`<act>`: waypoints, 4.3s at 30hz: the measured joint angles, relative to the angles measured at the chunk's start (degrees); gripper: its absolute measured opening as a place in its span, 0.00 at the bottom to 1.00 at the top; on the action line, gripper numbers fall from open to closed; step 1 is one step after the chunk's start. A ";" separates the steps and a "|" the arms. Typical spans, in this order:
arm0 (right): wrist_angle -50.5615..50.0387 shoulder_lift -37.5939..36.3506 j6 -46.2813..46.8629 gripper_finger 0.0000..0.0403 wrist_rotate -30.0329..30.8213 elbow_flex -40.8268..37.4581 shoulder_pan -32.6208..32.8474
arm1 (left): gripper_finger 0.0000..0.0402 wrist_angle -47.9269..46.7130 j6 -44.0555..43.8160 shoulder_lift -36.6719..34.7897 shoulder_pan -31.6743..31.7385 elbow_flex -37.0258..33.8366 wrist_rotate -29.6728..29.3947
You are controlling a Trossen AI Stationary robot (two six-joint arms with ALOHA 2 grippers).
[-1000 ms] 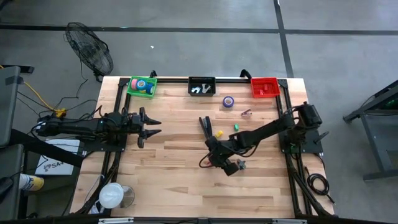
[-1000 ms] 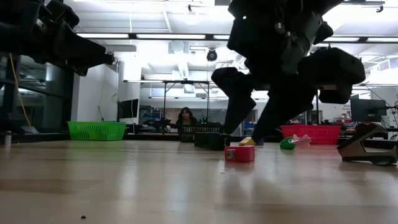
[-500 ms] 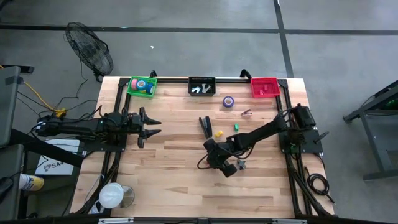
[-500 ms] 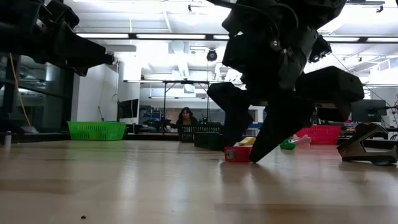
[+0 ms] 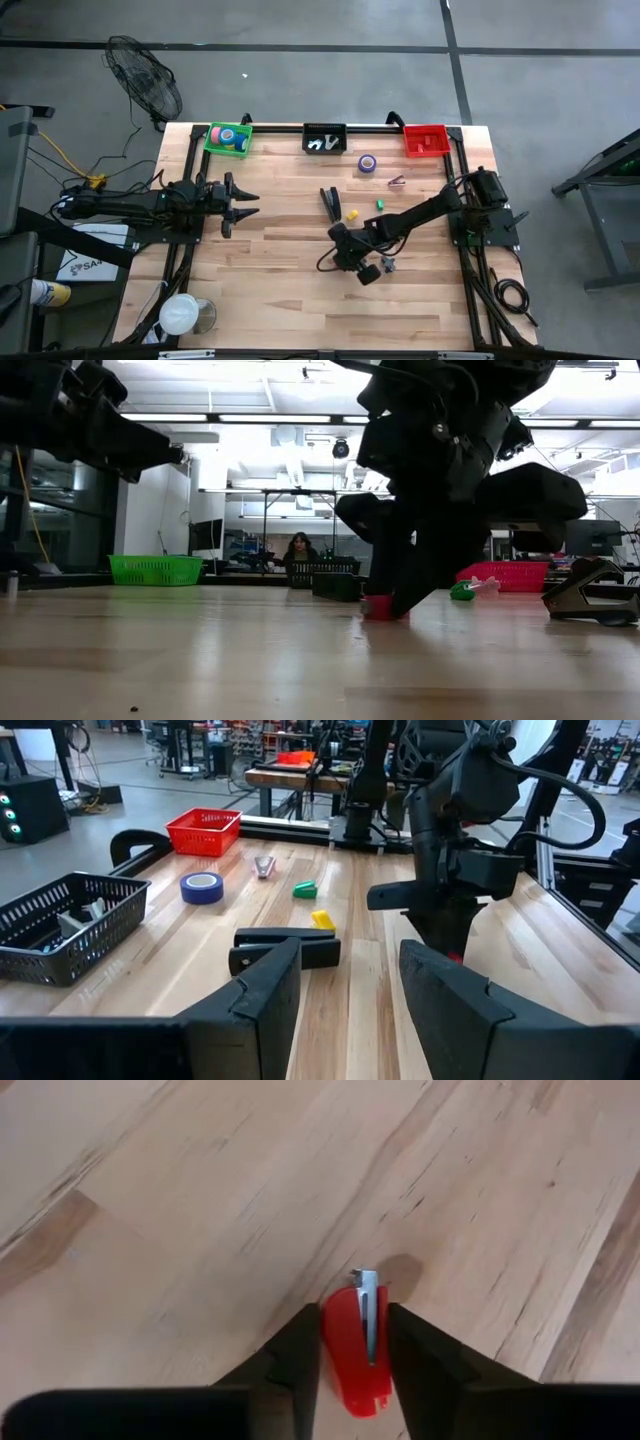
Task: Pick and place Stapler, Stapler remover, tape
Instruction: Put the red stapler in the red bin, then put the pink staple remover in the black bin
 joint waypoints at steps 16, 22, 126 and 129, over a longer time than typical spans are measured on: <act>-9.13 -3.96 21.70 0.17 5.84 0.00 -3.28 | 0.42 -1.06 -0.04 0.00 0.00 0.02 0.00; -23.92 -10.75 32.35 0.17 14.45 0.00 -8.73 | 0.42 -1.10 -0.05 0.00 0.00 0.02 -0.02; -16.25 -32.72 -3.53 0.53 9.04 -18.36 -43.95 | 0.42 -0.49 4.98 -0.11 0.00 0.02 0.75; -19.75 -32.72 -4.30 0.54 13.86 -18.36 -40.53 | 0.42 -0.46 4.98 -0.11 0.00 0.02 0.28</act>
